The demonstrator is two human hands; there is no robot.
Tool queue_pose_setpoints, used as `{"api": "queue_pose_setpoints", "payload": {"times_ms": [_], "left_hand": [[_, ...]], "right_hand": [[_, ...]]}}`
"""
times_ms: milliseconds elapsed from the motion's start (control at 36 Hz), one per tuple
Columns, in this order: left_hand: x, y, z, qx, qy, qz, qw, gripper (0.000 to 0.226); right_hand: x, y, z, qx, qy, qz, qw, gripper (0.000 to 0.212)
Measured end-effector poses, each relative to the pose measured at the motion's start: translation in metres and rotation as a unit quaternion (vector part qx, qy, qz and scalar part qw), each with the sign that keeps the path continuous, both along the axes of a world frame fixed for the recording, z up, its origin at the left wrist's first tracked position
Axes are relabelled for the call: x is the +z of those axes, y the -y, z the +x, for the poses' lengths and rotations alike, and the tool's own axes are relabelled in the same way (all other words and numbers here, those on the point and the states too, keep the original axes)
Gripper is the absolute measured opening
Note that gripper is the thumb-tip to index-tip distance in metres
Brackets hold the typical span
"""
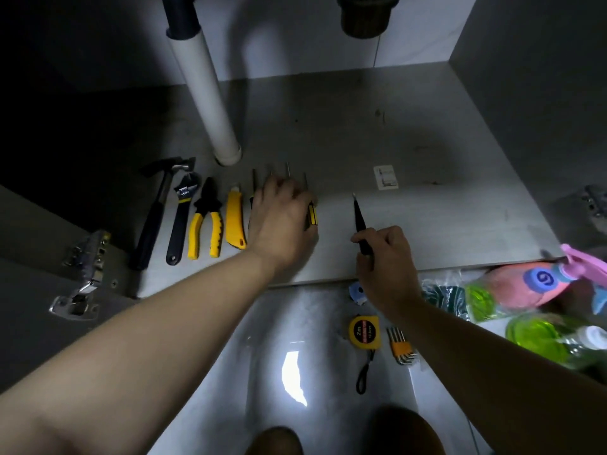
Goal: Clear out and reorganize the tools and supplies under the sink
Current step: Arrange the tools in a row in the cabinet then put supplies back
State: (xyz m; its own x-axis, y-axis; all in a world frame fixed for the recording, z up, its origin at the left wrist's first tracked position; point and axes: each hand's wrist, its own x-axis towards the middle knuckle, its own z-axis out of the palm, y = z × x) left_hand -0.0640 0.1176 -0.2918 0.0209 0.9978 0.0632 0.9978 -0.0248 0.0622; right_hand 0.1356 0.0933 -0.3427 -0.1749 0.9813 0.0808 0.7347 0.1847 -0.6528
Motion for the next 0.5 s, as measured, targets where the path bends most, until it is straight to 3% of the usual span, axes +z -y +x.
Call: {"api": "queue_pose_setpoints", "payload": {"times_ms": [111, 222, 500], "left_hand": [[-0.009, 0.038, 0.02, -0.019, -0.019, 0.055, 0.998, 0.047], [-0.02, 0.054, 0.031, -0.049, -0.054, -0.003, 0.997, 0.064], [-0.025, 0.041, 0.034, -0.031, -0.092, -0.053, 0.994, 0.071]], "right_hand": [[-0.001, 0.005, -0.002, -0.011, 0.006, 0.004, 1.0, 0.037], [0.0, 0.011, -0.005, -0.011, 0.022, 0.016, 1.0, 0.036], [0.003, 0.012, -0.005, -0.005, 0.047, 0.007, 0.999, 0.036]]}}
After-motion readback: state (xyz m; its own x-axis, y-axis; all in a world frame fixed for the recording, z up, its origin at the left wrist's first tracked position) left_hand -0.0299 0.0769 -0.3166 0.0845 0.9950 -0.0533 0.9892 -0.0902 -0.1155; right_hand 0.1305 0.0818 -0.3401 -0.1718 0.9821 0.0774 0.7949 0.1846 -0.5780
